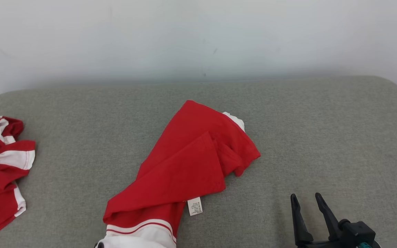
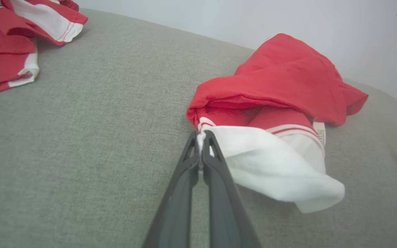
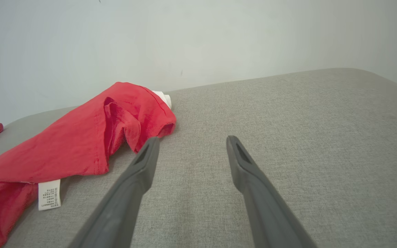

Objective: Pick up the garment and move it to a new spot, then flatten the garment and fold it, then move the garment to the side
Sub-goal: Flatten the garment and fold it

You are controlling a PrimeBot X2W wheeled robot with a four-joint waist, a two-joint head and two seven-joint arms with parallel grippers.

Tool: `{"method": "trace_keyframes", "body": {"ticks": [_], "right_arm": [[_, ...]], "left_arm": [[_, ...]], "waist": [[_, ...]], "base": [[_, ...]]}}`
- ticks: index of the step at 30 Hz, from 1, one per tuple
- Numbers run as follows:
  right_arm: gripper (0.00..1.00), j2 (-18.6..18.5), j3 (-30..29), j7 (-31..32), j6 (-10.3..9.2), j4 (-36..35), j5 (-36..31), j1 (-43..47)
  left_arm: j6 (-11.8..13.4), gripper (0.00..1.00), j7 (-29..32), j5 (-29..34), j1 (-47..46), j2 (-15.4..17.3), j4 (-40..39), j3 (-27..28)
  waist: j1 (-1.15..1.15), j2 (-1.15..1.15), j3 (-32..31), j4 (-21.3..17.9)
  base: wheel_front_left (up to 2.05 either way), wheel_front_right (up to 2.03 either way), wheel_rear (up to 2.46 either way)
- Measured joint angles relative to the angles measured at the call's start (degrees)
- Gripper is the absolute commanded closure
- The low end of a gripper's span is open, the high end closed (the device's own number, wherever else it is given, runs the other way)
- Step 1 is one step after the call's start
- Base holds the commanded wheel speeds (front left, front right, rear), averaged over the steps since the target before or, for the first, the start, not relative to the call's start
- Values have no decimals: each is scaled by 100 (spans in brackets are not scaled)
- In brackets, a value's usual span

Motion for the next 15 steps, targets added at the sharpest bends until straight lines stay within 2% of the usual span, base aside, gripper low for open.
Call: {"method": "trace_keyframes", "body": {"ticks": [6, 12, 13, 14, 15], "right_arm": [[0, -1, 8, 0, 0, 0, 7, -9], [0, 1, 15, 0, 0, 26, -3, -8], [0, 0, 13, 0, 0, 30, -5, -8], [0, -1, 10, 0, 0, 33, -11, -8], [0, 0, 11, 0, 0, 36, -12, -7]], "left_arm": [[53, 100, 109, -177, 448, -64, -207, -8], [25, 100, -14, -202, 564, -101, 241, -57], [19, 53, -38, -203, 556, -114, 266, -46], [19, 0, -92, -202, 537, -130, 264, -32], [7, 0, -132, -203, 500, -142, 247, -10]], "waist": [[0, 0, 28, 151], [0, 0, 7, 229], [0, 0, -3, 233], [0, 0, -13, 236], [0, 0, -22, 237]], "base": [[0, 0, 0], [0, 0, 0], [0, 0, 0], [0, 0, 0], [0, 0, 0]]}}
